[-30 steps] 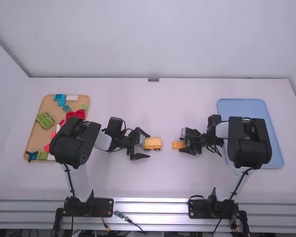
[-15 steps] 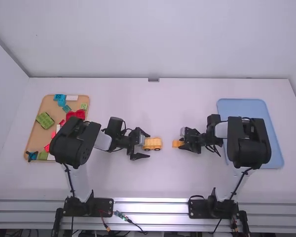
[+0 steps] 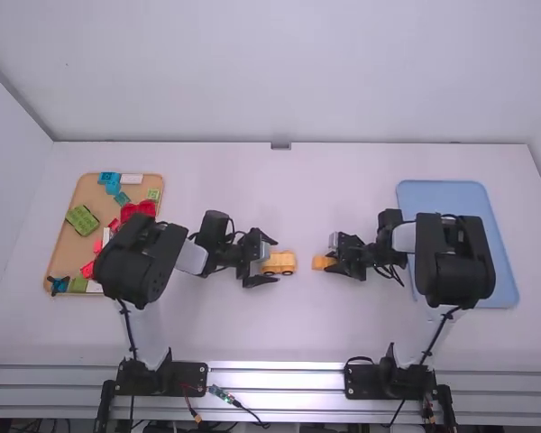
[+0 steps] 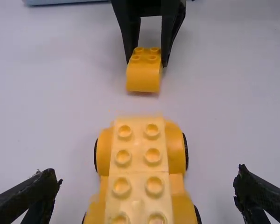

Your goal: Assemble lego blocks to make yellow taxi

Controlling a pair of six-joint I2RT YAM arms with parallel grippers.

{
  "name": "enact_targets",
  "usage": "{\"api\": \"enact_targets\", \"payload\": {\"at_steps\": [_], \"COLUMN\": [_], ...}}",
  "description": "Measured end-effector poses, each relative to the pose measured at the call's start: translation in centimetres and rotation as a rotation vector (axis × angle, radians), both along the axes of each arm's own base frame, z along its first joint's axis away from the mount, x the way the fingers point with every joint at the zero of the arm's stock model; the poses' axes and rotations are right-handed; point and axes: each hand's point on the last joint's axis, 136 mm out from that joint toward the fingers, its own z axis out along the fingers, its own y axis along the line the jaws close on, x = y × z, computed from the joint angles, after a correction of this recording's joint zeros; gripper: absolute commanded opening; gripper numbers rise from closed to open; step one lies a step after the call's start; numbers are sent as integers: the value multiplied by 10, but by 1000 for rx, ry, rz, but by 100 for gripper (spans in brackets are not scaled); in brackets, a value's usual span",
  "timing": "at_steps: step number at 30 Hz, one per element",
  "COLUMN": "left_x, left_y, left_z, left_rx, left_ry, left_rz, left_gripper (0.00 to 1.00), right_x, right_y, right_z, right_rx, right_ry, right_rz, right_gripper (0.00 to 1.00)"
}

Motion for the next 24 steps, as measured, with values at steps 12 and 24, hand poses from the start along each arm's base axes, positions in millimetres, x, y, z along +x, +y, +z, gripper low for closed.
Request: {"api": "enact_targets", "payload": {"at_steps": [12, 24], "left_x": [1, 2], "left_y": [-13, -13], "left_z": [-8, -24], "left_rx": [14, -12], "left_ry": [13, 53], "left_rz": [-6, 22], "left_gripper": [99, 94], "right_x": [-3, -2], "right_y": [9, 13], "right_z": [3, 9], "right_rx": [21, 62], "right_ry": [-13, -21], "right_rz": [32, 35], "right_gripper": [27, 24]}}
